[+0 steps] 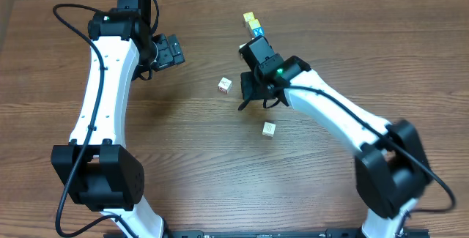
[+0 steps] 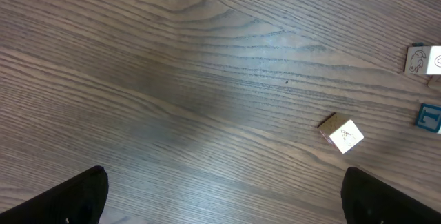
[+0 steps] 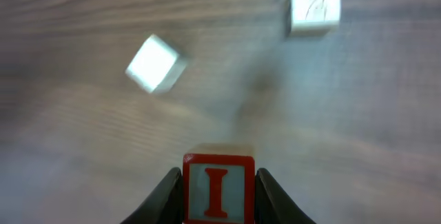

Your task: Flip 5 blocks

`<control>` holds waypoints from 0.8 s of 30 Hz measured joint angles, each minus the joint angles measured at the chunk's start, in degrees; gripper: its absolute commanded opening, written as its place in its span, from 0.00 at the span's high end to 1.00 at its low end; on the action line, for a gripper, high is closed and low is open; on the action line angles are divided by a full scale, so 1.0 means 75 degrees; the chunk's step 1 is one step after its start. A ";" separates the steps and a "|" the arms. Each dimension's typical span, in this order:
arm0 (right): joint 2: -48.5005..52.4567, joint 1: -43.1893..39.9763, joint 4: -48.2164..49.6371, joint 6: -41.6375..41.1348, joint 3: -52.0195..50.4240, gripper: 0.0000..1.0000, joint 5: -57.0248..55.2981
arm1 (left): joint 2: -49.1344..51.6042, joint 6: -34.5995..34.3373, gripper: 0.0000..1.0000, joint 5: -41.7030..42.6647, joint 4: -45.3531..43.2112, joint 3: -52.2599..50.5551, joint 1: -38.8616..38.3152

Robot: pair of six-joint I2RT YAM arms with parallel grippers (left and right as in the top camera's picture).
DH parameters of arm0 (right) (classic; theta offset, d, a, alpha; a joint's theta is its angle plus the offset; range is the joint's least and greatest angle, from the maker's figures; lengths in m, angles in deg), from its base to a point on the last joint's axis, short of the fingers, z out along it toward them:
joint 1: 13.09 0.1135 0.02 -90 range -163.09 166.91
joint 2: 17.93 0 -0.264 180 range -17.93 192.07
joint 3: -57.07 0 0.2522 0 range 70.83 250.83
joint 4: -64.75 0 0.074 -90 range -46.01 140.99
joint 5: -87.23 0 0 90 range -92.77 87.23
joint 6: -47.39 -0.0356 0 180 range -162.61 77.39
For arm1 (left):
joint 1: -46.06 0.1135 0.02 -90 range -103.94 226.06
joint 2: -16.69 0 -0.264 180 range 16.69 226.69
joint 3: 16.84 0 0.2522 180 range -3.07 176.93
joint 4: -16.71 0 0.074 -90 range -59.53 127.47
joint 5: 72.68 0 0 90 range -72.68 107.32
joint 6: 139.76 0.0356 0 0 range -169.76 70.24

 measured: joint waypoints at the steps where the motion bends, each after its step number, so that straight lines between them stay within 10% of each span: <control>1: -0.0108 0.0076 -0.0248 -0.0166 0.0044 0.77 0.0035 | 0.0000 0.0000 0.00 0.0000 0.0000 0.0000 0.0003; 8: -0.0315 0.0586 -0.1422 -0.1559 -0.0172 0.78 0.0166 | 0.0000 0.0000 0.00 0.0000 0.0000 0.0000 0.0003; 20: -0.0300 0.0731 0.0184 -0.2486 -0.1585 0.77 0.0137 | 0.0000 0.0000 0.00 0.0000 0.0000 0.0000 0.0003; 24: -0.0297 0.0731 0.0309 -0.2582 -0.1594 0.56 0.0026 | 0.0000 0.0000 0.00 0.0000 0.0000 0.0000 0.0003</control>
